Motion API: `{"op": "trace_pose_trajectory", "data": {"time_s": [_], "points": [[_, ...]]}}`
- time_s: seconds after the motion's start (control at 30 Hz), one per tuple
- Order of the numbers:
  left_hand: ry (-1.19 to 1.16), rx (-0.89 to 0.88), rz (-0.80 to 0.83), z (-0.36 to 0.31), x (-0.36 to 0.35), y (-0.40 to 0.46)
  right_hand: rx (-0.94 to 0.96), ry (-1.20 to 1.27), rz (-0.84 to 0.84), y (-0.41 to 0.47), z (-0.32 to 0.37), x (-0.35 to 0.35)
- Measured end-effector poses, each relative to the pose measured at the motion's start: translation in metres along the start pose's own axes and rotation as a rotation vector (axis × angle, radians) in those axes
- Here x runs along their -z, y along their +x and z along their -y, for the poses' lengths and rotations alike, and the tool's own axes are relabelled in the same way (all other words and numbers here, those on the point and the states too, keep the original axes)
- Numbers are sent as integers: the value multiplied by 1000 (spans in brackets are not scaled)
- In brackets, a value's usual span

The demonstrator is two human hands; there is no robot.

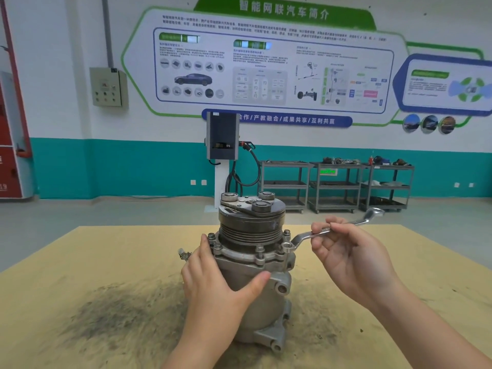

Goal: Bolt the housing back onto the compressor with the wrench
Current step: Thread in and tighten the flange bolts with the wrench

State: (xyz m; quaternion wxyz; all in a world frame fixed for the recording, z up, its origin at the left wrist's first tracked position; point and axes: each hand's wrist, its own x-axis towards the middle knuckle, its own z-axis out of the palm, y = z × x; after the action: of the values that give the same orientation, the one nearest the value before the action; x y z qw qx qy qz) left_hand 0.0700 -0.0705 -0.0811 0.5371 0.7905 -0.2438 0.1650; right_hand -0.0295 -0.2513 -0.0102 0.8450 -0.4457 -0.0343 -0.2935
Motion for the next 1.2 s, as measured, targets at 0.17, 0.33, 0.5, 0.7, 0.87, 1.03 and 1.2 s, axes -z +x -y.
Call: {"op": "trace_pose_trajectory", "data": {"time_s": [0.17,0.33,0.5,0.7,0.87,1.03,1.2], "points": [[-12,-6,-5,1,-1,0,12,-46,-2,6,-5,-5],[-3,-5,7,1,1,0,-49,-85,-5,14,0,-7],[19,0,17,0,1,0,234,-90,-22,-11,-19,-4],[40,-10,12,3,-1,1,708,-546,85,-41,-41,-8],[17,-23,-15,4,-5,2,1124,-1067,245,-41,-59,-18],[-12,52,-46,-3,-5,10,1172,-1191,309,-34,-76,-46],[18,-6,-29,2,-3,3,1087,-812,157,-36,-61,-45]]}}
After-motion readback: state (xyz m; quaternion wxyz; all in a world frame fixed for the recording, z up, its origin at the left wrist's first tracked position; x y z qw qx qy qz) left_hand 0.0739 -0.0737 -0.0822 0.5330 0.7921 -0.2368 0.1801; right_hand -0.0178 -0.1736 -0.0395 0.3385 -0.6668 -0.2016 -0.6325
